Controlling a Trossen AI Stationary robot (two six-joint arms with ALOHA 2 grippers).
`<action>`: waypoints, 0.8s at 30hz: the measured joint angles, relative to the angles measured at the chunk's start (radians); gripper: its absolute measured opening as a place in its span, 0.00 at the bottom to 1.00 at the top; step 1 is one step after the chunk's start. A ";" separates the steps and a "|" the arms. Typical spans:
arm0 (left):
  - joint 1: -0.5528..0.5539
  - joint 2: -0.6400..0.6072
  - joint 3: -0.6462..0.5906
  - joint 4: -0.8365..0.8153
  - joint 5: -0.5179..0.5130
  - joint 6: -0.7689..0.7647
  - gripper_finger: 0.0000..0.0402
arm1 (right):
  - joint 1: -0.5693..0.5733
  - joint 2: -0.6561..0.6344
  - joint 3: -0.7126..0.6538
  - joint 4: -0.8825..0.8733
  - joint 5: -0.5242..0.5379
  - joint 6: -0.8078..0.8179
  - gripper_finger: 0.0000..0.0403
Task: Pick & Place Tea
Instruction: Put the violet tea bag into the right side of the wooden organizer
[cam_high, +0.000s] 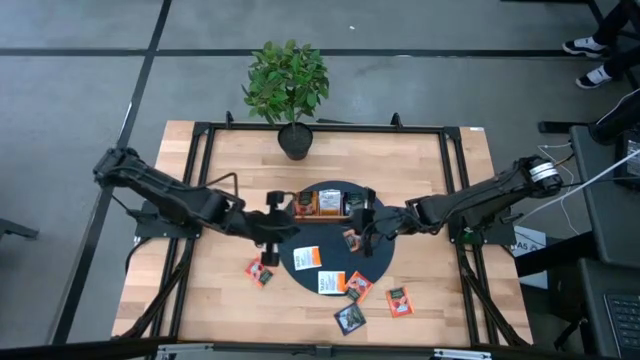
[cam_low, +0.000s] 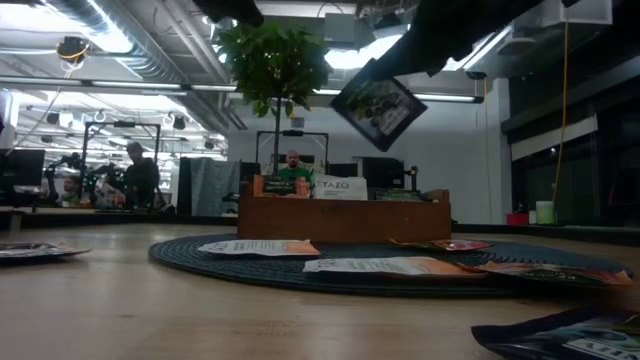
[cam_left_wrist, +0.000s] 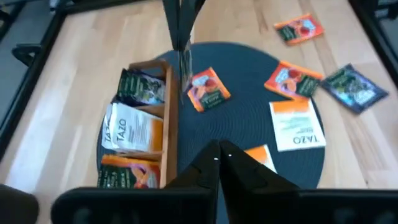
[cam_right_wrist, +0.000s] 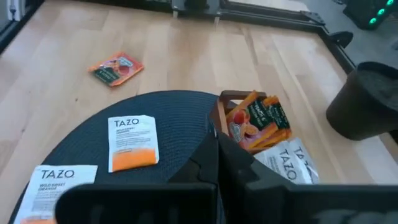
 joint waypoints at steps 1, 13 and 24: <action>0.000 -0.020 -0.032 0.034 -0.003 -0.006 0.01 | -0.001 -0.022 -0.015 0.001 0.000 0.001 0.00; 0.001 -0.168 -0.276 0.293 0.055 -0.025 0.01 | -0.032 -0.238 -0.251 0.220 0.000 -0.007 0.00; 0.003 -0.151 -0.285 0.300 0.027 -0.051 0.01 | -0.090 -0.264 -0.509 0.679 -0.059 -0.014 0.00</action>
